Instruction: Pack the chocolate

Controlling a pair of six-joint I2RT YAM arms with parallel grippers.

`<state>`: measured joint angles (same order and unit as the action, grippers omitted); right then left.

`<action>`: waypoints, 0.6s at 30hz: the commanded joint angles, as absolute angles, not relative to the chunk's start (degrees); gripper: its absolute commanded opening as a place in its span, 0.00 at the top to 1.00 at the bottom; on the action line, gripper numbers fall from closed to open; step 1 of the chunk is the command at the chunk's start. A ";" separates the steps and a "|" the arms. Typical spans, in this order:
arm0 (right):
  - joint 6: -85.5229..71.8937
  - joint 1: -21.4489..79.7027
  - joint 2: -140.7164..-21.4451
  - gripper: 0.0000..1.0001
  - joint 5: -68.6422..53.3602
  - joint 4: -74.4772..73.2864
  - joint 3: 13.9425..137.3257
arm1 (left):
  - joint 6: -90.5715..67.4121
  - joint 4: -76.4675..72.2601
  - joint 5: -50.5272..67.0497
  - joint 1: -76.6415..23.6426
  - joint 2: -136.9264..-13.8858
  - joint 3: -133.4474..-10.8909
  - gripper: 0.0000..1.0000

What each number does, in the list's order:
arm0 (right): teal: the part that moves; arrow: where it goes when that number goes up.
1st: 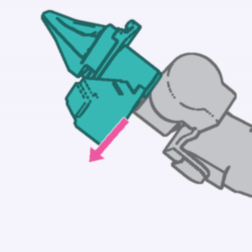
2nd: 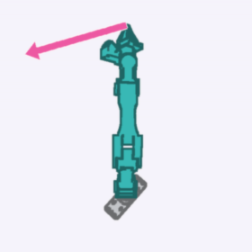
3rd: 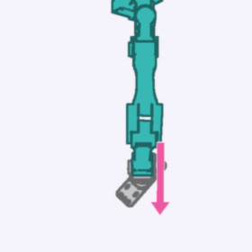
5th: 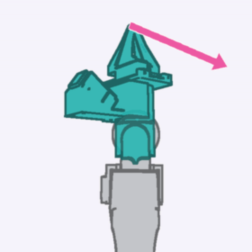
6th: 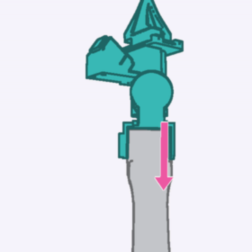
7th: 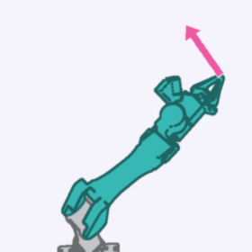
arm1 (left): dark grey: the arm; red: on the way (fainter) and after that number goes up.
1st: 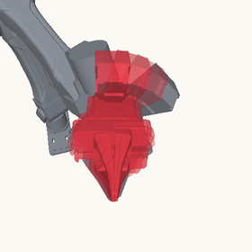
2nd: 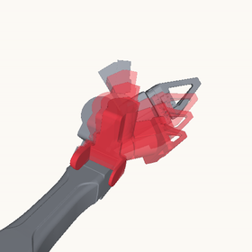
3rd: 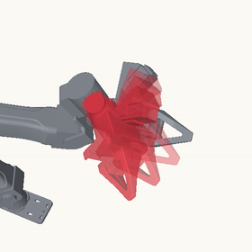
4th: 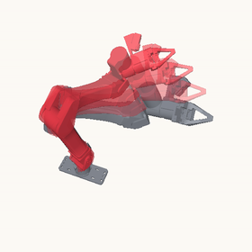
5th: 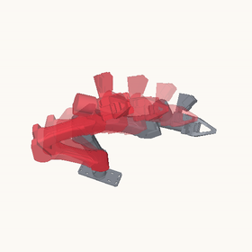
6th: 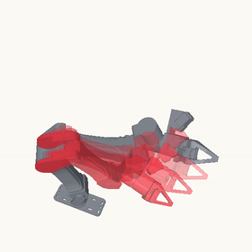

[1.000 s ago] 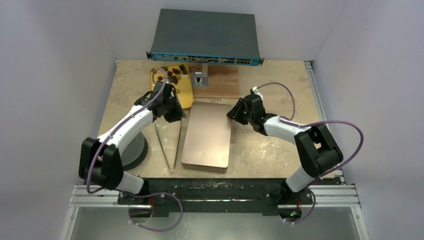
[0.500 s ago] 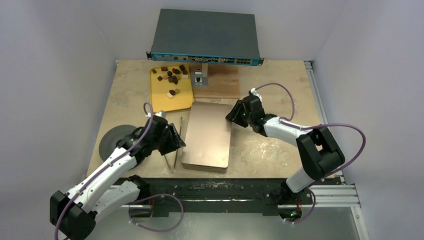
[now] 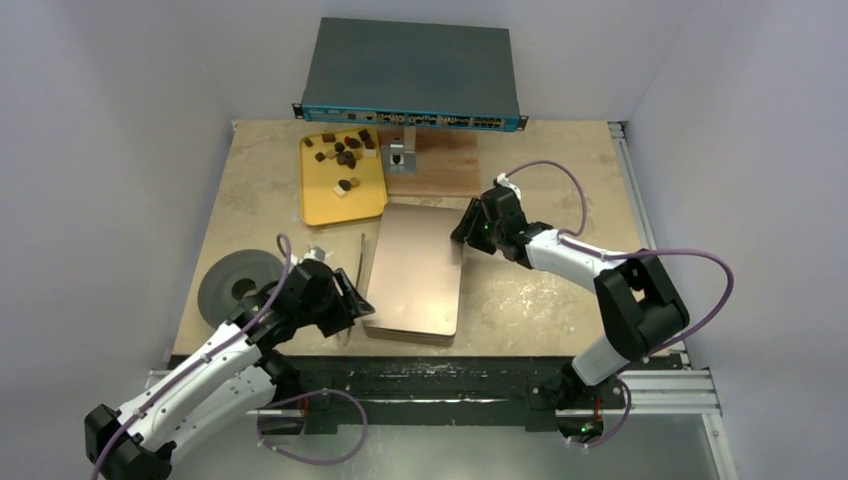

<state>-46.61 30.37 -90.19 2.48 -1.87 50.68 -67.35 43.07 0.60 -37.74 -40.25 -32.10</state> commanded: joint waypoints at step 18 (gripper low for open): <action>-41.82 30.60 -91.98 0.45 6.19 0.36 58.29 | -85.82 34.83 -0.39 -41.84 -36.67 -21.78 0.51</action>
<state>-43.38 30.37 -90.39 4.64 -2.44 54.08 -83.90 37.21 0.30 -41.45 -36.32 -22.79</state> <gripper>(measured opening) 0.531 0.510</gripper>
